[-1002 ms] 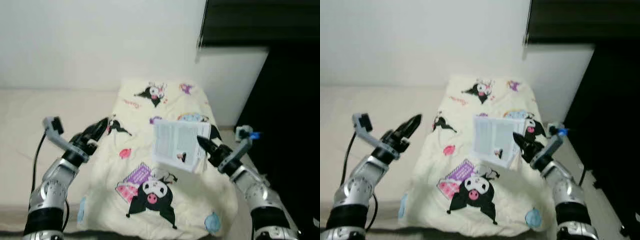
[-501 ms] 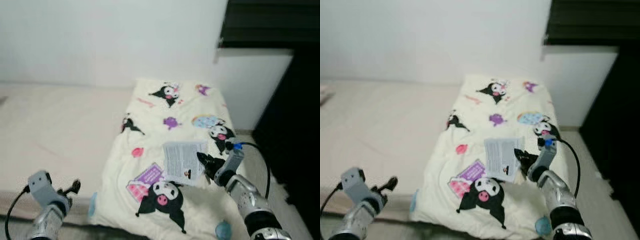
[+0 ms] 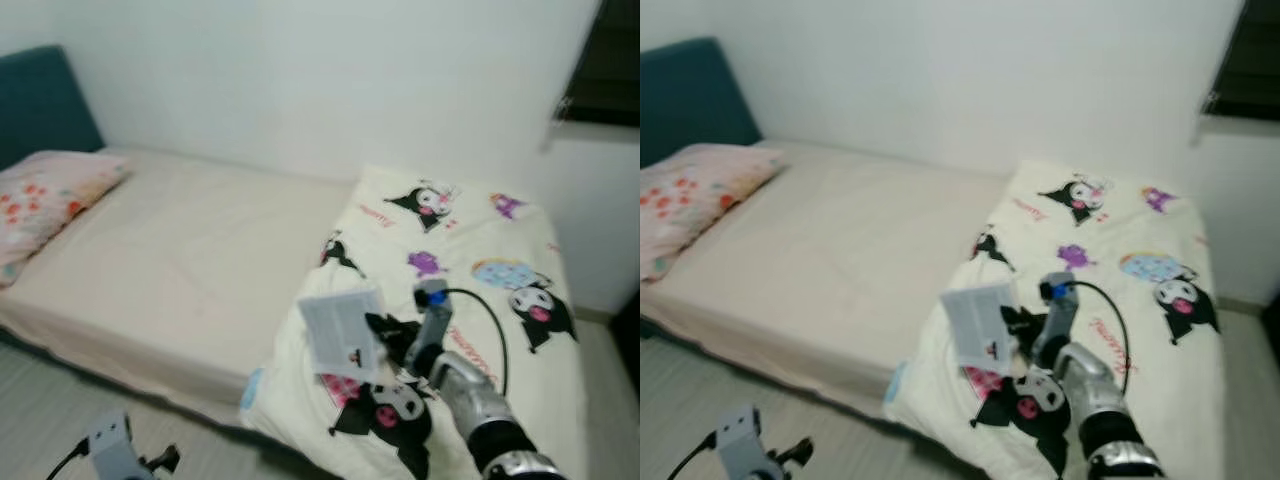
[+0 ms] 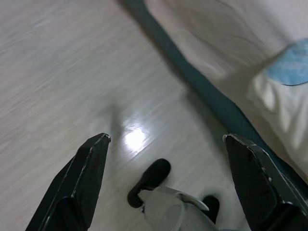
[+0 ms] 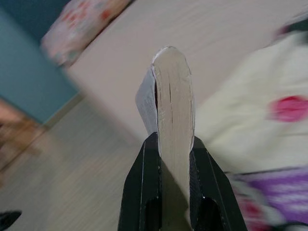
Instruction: Clean up the room
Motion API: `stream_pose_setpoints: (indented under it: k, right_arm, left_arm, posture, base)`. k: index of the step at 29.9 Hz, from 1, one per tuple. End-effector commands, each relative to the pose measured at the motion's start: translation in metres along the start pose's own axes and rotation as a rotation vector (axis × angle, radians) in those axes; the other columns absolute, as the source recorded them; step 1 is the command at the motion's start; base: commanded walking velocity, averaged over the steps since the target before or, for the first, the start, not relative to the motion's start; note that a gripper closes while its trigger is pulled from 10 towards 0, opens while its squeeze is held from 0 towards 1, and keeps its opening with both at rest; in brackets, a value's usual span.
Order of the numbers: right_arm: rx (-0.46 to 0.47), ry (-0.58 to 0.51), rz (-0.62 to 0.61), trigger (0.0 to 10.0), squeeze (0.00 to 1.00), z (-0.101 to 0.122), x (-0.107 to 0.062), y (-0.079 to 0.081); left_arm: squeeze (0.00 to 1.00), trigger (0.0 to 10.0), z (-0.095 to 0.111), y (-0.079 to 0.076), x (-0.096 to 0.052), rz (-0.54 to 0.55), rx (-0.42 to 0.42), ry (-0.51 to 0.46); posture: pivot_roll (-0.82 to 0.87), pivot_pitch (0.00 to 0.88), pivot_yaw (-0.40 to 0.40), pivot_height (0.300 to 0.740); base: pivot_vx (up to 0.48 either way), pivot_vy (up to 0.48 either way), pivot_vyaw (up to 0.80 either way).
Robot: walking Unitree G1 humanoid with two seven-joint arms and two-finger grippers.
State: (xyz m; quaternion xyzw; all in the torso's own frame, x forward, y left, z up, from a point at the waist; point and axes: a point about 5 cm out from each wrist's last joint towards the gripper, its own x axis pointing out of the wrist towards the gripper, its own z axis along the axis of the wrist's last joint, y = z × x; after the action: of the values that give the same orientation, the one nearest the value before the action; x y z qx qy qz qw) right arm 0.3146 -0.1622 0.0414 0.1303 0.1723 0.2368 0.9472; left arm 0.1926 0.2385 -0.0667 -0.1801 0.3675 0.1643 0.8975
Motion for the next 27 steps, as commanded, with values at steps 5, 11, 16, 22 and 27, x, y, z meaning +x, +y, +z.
stream_pose_setpoints:
  k: [5,11,16,22,27]
  right_arm:
    - [-0.030,0.007,-0.013,0.0,0.00,-0.005,-0.004,-0.004]
    - [-0.039,0.001,-0.013,0.0,0.00,-0.004,-0.005,-0.007]
    - [-0.052,-0.017,0.006,0.0,0.00,0.001,-0.002,-0.004]
    - [-0.037,-0.038,0.039,10.0,0.00,0.006,0.004,0.003]
    - [-0.085,-0.060,0.070,10.0,0.00,0.011,0.005,0.006]
  left_arm:
    - [0.00,10.0,-0.016,-0.005,-0.002,-0.018,0.005,0.053]
    - [0.00,10.0,-0.020,-0.006,-0.003,-0.036,0.015,0.061]
    - [0.00,10.0,-0.023,-0.002,-0.004,-0.027,0.030,0.079]
    - [0.00,10.0,-0.026,-0.001,-0.005,-0.029,0.043,0.089]
    - [0.00,10.0,-0.026,-0.005,-0.005,-0.044,0.041,0.085]
  posture:
    - [-0.07,0.000,-0.012,0.740]
    - [-0.06,0.000,-0.013,0.740]
    - [-0.06,0.000,-0.013,0.740]
    - [-0.06,0.000,-0.009,0.740]
    - [-0.06,0.000,-0.008,0.740]
  base:
    - [0.000,0.000,0.80]
    - [0.041,0.000,0.80]
    - [0.281,0.000,0.80]
    - [0.328,0.000,0.07]
    - [0.333,0.000,0.64]
